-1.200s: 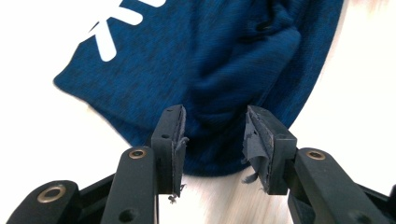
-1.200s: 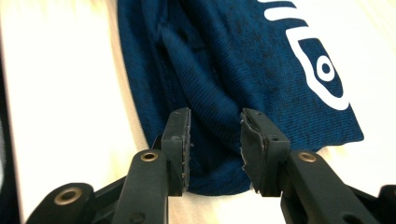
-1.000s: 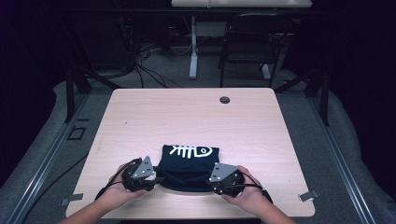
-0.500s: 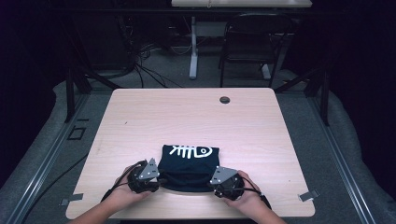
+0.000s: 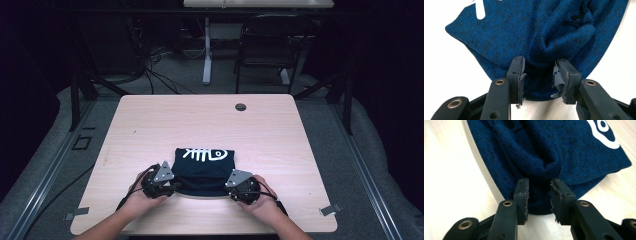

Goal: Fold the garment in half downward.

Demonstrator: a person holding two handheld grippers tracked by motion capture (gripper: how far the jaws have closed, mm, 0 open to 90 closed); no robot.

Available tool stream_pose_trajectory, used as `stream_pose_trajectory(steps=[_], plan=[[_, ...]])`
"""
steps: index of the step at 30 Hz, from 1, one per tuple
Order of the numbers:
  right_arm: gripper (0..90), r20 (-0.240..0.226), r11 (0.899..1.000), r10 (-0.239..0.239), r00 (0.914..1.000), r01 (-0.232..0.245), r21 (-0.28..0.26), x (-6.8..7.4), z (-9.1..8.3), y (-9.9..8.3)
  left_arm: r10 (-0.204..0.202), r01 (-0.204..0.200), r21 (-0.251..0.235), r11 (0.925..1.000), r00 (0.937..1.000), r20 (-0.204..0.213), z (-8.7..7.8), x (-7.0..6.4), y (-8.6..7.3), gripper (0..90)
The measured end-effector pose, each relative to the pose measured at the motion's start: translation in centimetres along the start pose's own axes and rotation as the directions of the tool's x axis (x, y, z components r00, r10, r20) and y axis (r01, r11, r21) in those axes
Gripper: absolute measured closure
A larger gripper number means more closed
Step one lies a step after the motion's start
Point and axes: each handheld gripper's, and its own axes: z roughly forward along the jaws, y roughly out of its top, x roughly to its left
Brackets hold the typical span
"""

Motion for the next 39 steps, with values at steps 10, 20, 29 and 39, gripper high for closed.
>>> stream_pose_trajectory(steps=[10, 20, 29, 39], plan=[[67.7, 0.006, 0.998, 0.058, 0.9983, -0.058, -0.005, -1.8, 0.9, 0.1, -0.016, 0.017, 0.009, 0.9998, 0.9997, -0.020, 0.9, 1.0, 0.9, 60.5], [66.2, 0.018, 0.999, 0.053, 0.9984, -0.053, -0.007, -2.1, 1.1, 0.7, -0.023, 0.024, 0.002, 0.9997, 0.9991, -0.037, 1.0, 1.3, 0.8, 59.0], [64.2, 0.016, 0.998, 0.060, 0.9981, -0.060, -0.014, -2.1, 0.8, 0.7, -0.025, 0.025, -0.009, 0.9996, 0.9993, -0.028, 0.2, 1.2, 0.8, 56.2], [61.7, 0.027, 0.996, 0.079, 0.9965, -0.078, -0.034, -1.8, -1.3, 0.3, -0.053, 0.051, -0.039, 0.9979, 0.9977, -0.043, -2.1, 1.1, 0.1, 54.1]])
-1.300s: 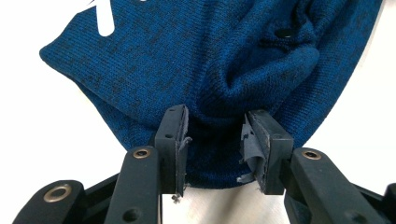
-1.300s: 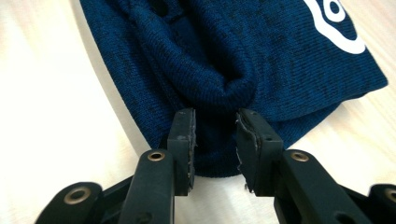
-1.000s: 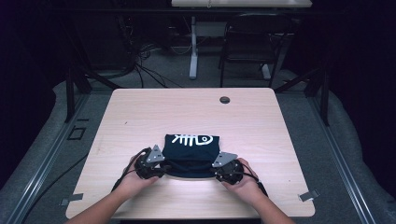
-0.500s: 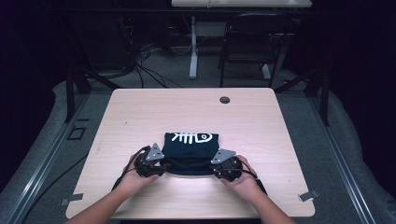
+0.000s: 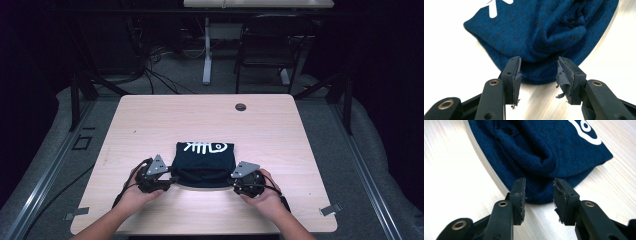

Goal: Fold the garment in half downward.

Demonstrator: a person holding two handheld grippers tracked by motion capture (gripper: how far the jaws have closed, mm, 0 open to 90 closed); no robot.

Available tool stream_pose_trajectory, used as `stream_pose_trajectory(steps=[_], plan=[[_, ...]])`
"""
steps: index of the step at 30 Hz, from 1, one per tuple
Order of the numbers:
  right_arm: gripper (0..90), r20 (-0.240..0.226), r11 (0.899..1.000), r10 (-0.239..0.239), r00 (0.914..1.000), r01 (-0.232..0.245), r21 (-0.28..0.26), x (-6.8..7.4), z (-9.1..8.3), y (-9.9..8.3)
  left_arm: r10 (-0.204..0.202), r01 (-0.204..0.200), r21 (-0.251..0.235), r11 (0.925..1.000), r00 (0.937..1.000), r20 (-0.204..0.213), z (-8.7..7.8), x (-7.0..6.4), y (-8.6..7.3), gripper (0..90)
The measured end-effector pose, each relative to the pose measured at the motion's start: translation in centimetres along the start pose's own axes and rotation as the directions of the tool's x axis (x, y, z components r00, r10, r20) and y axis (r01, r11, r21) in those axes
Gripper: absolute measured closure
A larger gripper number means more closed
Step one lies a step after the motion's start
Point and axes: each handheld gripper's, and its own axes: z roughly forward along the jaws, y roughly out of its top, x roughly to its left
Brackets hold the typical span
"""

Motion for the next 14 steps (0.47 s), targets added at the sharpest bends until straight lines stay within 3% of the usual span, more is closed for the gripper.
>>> stream_pose_trajectory(steps=[5, 11, 14], plan=[[61.0, 0.030, 0.999, 0.029, 0.9991, -0.028, -0.020, 0.2, -1.0, -0.7, -0.047, 0.047, -0.011, 0.9988, 0.9987, -0.020, -1.1, 0.3, -1.0, 53.2], [59.1, 0.074, 1.000, 0.012, 0.9972, -0.012, -0.004, 0.5, -1.8, -1.8, -0.090, 0.090, -0.008, 0.9959, 0.9948, -0.048, -1.7, 0.7, -2.6, 53.1], [58.7, 0.092, 1.000, 0.021, 0.9955, -0.020, -0.018, 0.6, -2.2, -2.2, -0.114, 0.112, -0.032, 0.9931, 0.9919, -0.056, -2.0, 0.9, -3.3, 53.1]])
